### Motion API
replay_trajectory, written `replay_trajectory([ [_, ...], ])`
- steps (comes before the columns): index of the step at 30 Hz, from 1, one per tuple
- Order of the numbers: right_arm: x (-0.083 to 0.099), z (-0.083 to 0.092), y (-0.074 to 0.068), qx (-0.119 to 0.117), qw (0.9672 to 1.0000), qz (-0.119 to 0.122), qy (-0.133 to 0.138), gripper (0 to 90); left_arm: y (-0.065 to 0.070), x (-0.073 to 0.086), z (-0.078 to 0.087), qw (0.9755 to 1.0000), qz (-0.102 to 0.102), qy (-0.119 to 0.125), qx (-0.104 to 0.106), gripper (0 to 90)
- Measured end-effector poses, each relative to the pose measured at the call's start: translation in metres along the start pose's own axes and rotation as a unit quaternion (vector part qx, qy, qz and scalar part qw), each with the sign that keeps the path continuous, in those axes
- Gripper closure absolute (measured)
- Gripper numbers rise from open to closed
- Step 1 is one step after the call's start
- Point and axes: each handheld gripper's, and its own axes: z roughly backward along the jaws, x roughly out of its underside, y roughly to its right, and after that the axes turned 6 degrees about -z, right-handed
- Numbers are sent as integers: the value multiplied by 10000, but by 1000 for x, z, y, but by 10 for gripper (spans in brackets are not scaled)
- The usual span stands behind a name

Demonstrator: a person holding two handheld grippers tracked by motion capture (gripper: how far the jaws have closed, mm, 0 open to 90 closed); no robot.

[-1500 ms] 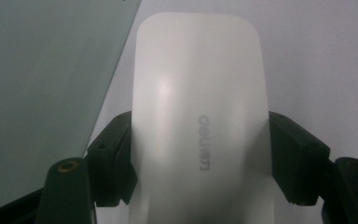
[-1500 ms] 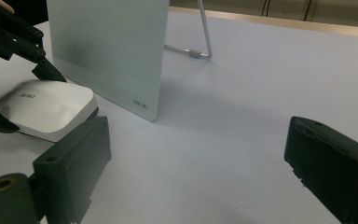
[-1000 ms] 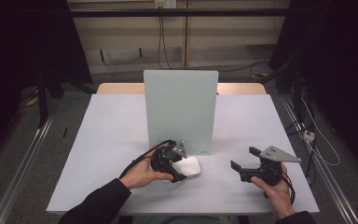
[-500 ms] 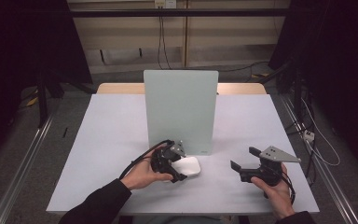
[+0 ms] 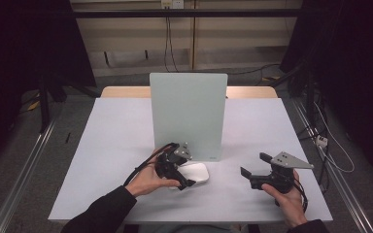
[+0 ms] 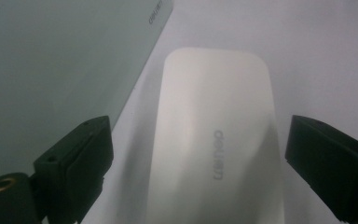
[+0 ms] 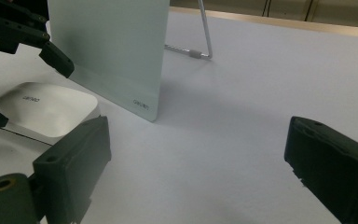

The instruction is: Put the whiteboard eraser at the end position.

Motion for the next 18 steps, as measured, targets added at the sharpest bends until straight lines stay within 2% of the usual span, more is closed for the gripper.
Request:
replay_trajectory([
  [1,0,0,0,-3,10000,-4,1,70,0,-1,3,9998,-28,-108,-141,67],
  [2,0,0,0,-4,10000,4,2,70,-1,-2,5,9998,-27,-56,-201,66],
  [3,0,0,0,-7,10000,21,-2,70,-2,0,5,9998,4,189,-106,66],
  [7,0,0,0,-24,10000,18,-2,70,-7,1,16,9979,248,555,-223,68],
  [9,0,-1,1,-23,10000,-7,0,70,-9,3,20,9958,392,754,-333,68],
  [10,0,0,1,-15,10000,-21,1,70,-9,4,22,9944,456,840,-462,68],
  [12,0,-1,1,-25,10000,-11,0,70,-10,4,25,9931,476,868,-632,69],
  [13,0,0,1,-25,10000,-9,0,70,-9,4,28,9911,514,887,-847,69],
  [14,0,0,0,-10,10000,-19,11,70,-10,6,29,9902,537,1020,-784,69],
  [15,0,0,0,-4,10000,-29,6,70,-10,6,31,9880,619,1148,-821,68],
  [18,0,-1,1,-9,10000,-9,3,69,-10,7,37,9856,642,1234,-958,68],
])
